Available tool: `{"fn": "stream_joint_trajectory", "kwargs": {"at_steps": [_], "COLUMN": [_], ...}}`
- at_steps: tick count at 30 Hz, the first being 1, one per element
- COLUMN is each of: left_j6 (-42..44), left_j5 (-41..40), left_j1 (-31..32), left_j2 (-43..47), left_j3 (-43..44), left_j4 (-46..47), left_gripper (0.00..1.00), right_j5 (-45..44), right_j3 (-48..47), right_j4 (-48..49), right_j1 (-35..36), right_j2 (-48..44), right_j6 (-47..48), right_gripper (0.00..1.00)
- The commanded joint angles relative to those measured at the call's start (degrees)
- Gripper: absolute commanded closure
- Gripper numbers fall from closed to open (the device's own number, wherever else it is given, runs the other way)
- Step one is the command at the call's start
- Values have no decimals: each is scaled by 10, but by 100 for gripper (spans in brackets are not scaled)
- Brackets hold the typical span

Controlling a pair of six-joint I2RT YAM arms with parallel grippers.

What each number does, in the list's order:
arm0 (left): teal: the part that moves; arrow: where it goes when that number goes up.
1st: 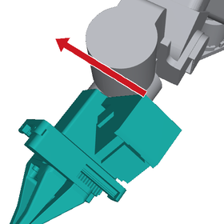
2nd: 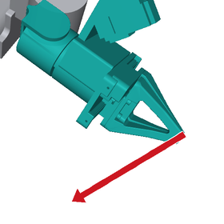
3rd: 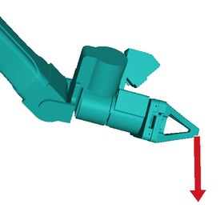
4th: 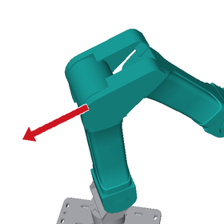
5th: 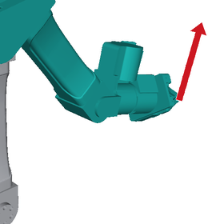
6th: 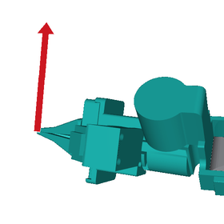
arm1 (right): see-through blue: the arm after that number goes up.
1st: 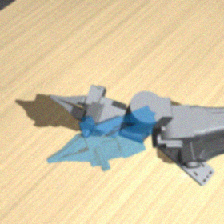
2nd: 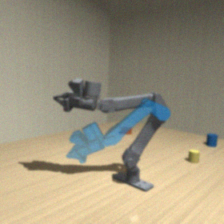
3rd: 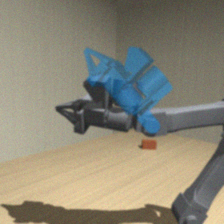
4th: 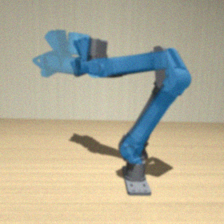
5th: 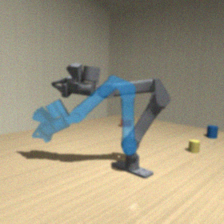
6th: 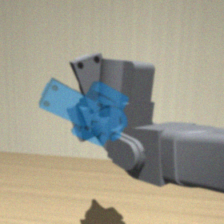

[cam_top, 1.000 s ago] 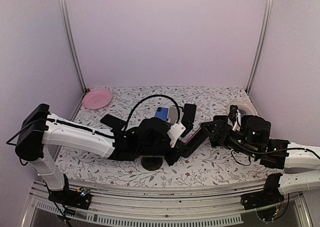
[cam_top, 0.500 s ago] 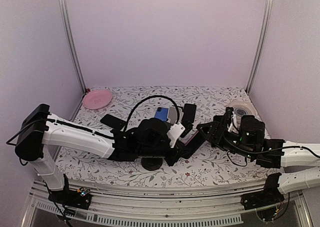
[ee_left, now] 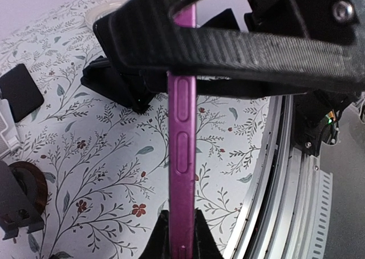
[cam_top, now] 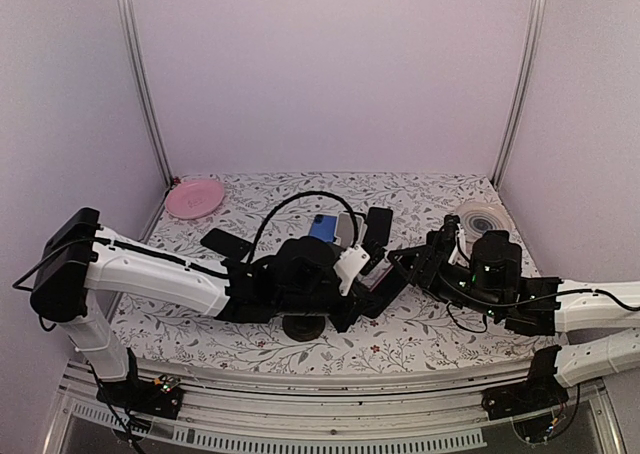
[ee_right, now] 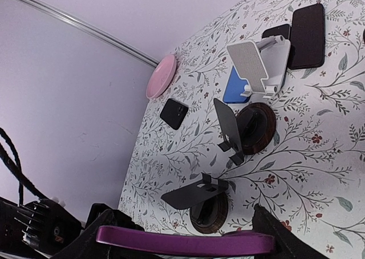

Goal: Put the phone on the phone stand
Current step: Pass from the left arm to the right

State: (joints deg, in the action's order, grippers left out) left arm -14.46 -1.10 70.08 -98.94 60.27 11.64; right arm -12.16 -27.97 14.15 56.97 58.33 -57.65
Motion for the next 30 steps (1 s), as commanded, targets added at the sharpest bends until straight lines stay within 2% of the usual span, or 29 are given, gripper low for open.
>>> {"fn": "stream_joint_trajectory", "kwargs": {"at_steps": [1, 3, 5, 7, 9, 15, 19, 30], "left_j6": [-9, -13, -17, -20, -22, -31, -35, -56], "left_j5": [-2, -3, -3, -4, -5, -18, -28, -43], "left_j1": [6, 5, 5, 5, 6, 4, 2, -16], "left_j2": [4, 5, 6, 6, 7, 21, 35, 98], "left_j3": [15, 12, 9, 6, 4, -12, -23, -77], "left_j4": [42, 45, 49, 51, 51, 58, 58, 60], "left_gripper": [100, 100, 100, 96, 89, 57, 43, 19], "right_j5": [-14, -15, -14, -13, -14, -17, -24, -35], "right_j3": [-14, -12, -10, -10, -9, 0, 10, 15], "right_j4": [11, 11, 11, 10, 10, 9, 8, -43], "right_j1": [2, 2, 2, 2, 2, 2, 2, 2], "right_j2": [3, 3, 2, 1, 0, -17, -38, -81], "right_j6": [-3, -2, -3, -2, 1, 10, 15, 36], "right_gripper": [38, 51, 61, 68, 72, 86, 92, 95]}}
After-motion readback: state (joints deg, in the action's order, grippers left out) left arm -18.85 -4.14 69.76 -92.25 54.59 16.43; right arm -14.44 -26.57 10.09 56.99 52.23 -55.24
